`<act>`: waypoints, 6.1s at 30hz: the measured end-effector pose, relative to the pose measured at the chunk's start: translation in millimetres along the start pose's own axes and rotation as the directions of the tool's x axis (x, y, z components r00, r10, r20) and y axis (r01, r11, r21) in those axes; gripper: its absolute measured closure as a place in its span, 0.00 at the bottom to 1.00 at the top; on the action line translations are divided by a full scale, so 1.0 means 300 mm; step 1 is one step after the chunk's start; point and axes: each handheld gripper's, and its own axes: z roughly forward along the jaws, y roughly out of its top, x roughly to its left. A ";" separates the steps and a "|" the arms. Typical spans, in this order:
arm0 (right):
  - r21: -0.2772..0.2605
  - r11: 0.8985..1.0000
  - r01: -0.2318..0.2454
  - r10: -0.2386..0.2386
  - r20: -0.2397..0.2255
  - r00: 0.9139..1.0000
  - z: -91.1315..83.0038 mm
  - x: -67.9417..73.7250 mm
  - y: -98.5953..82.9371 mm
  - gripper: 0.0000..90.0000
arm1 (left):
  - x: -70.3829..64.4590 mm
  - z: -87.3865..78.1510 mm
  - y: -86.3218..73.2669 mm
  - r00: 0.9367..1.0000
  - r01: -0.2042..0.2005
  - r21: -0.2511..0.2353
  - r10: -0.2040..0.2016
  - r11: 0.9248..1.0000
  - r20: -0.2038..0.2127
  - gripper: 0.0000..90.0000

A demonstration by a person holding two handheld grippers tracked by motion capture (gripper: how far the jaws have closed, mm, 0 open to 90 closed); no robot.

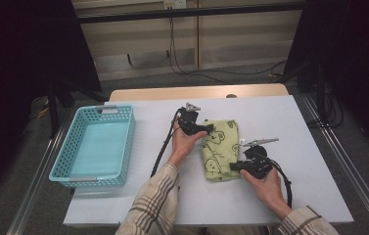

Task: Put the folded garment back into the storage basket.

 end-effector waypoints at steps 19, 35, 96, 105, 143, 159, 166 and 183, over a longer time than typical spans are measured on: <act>0.000 1.000 0.019 -0.019 0.005 1.000 -0.001 0.003 0.000 0.86 | -0.032 0.050 -0.010 0.998 -0.047 0.107 0.044 0.993 0.036 0.48; -0.019 0.999 0.048 -0.048 0.013 0.999 -0.006 0.012 -0.002 0.89 | -0.039 0.034 -0.012 0.994 -0.066 0.073 0.059 0.995 0.088 0.84; -0.271 0.958 0.092 -0.113 -0.061 0.992 -0.117 0.148 0.090 0.90 | 0.032 -0.224 0.075 0.999 0.018 -0.103 -0.013 0.995 0.046 0.85; -0.288 0.953 0.093 -0.124 -0.090 0.988 -0.085 0.196 0.134 0.90 | 0.089 -0.297 0.076 0.999 0.042 -0.131 -0.041 0.991 0.006 0.85; -0.336 0.933 0.128 -0.183 -0.137 0.974 -0.050 0.383 0.263 0.90 | 0.206 -0.516 0.126 0.993 0.035 -0.201 -0.056 0.979 -0.100 0.85; -0.363 0.920 0.147 -0.223 -0.175 0.959 -0.043 0.453 0.302 0.90 | 0.242 -0.616 0.139 0.990 0.022 -0.236 -0.055 0.971 -0.133 0.85; -0.373 0.915 0.153 -0.238 -0.194 0.952 -0.032 0.505 0.340 0.90 | 0.279 -0.655 0.142 0.985 0.037 -0.239 -0.076 0.970 -0.157 0.85; -0.374 0.909 0.186 -0.274 -0.195 0.942 -0.012 0.599 0.390 0.90 | 0.335 -0.746 0.141 0.977 0.053 -0.277 -0.107 0.959 -0.184 0.85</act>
